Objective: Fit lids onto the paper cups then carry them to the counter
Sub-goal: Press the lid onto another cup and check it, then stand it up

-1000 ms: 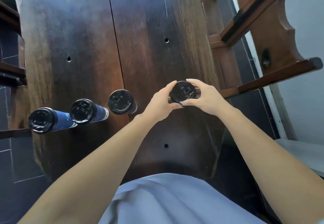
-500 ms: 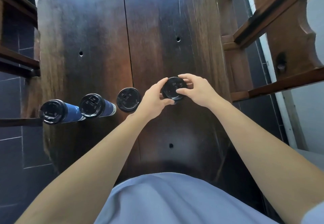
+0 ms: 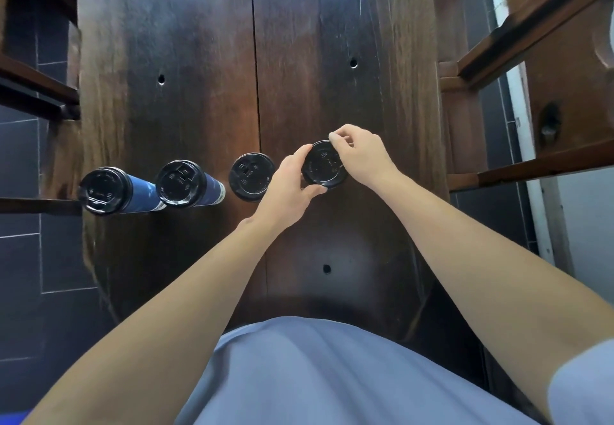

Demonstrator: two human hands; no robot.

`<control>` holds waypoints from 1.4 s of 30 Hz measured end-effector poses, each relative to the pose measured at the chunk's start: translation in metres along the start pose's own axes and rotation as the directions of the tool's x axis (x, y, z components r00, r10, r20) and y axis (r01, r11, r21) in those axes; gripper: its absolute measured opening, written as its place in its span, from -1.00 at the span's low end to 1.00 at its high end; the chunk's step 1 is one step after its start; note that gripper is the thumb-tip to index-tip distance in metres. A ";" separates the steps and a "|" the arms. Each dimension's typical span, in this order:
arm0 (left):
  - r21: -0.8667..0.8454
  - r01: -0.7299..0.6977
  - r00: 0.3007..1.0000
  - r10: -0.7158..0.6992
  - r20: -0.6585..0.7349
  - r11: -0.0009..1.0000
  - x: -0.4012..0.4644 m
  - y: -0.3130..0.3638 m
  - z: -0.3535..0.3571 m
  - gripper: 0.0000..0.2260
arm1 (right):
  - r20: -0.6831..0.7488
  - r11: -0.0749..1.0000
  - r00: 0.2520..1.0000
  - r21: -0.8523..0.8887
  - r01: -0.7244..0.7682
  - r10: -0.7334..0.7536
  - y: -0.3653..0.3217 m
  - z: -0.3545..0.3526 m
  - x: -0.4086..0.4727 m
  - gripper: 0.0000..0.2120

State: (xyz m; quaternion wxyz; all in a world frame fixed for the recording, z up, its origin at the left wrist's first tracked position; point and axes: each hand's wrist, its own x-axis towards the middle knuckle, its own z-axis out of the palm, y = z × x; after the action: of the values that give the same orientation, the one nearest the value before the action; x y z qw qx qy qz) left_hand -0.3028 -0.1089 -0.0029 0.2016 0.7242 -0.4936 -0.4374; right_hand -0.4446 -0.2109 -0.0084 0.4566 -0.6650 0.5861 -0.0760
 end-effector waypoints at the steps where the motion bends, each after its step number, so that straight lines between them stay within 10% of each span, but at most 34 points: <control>1: 0.002 0.003 1.000 -0.003 -0.001 1.000 0.000 -0.001 0.000 -0.33 | -0.011 1.000 1.000 -0.006 -0.019 0.019 -0.003 0.005 0.004 -0.70; 32: -0.124 0.024 0.997 -0.032 -0.067 0.992 -0.006 -0.002 0.003 -0.31 | -0.278 0.878 0.959 -0.469 -0.092 -0.048 -0.025 0.047 0.015 -0.51; 37: -0.122 0.034 0.997 -0.042 -0.064 0.992 -0.007 -0.001 0.006 -0.29 | -0.188 0.924 0.979 -0.357 -0.139 0.075 -0.029 0.041 0.018 -0.51; 42: -0.129 0.033 0.998 -0.040 -0.048 0.991 -0.005 -0.004 0.007 -0.27 | 0.208 0.985 0.971 0.106 -0.139 0.115 -0.006 0.006 0.009 -0.55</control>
State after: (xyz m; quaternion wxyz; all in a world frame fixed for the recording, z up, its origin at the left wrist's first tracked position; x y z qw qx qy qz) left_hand -0.3071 -0.1012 -0.0073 0.2521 0.7295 -0.4459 -0.4532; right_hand -0.4335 -0.2160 -0.0112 0.5565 -0.6016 0.5729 -0.0142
